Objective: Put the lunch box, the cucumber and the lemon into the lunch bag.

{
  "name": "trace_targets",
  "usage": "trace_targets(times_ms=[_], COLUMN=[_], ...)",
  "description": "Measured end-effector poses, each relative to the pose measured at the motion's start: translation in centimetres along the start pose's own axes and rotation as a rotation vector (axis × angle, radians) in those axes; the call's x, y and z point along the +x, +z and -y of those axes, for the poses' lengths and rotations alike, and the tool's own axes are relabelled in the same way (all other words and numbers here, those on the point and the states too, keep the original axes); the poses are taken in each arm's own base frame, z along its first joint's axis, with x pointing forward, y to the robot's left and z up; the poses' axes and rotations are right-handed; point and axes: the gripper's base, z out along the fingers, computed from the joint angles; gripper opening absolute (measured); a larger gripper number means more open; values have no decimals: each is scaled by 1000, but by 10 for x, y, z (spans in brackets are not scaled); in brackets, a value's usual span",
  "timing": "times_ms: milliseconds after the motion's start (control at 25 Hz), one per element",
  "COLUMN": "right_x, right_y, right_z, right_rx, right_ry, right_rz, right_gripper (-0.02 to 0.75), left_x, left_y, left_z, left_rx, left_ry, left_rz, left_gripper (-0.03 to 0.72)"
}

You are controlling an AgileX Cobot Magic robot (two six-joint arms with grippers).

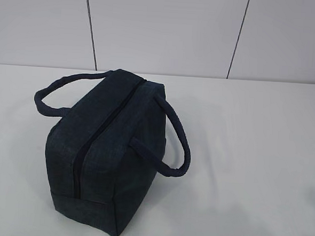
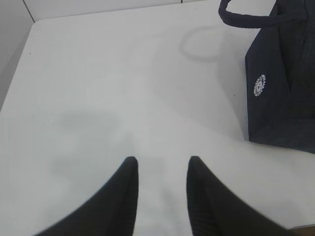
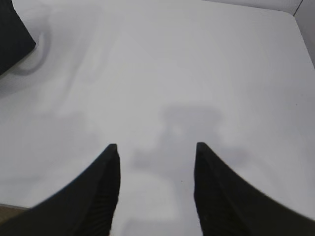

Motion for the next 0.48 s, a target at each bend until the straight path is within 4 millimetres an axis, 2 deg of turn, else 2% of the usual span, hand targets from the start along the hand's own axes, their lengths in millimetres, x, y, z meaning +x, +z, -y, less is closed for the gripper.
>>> trace_targets(times_ms=[480], right_x=[0], right_y=[0], right_z=[0], right_rx=[0], right_ry=[0], right_rz=[-1], right_gripper=[355], left_x=[0], left_y=[0], left_z=[0], left_rx=[0], left_ry=[0], left_rz=[0], left_gripper=[242])
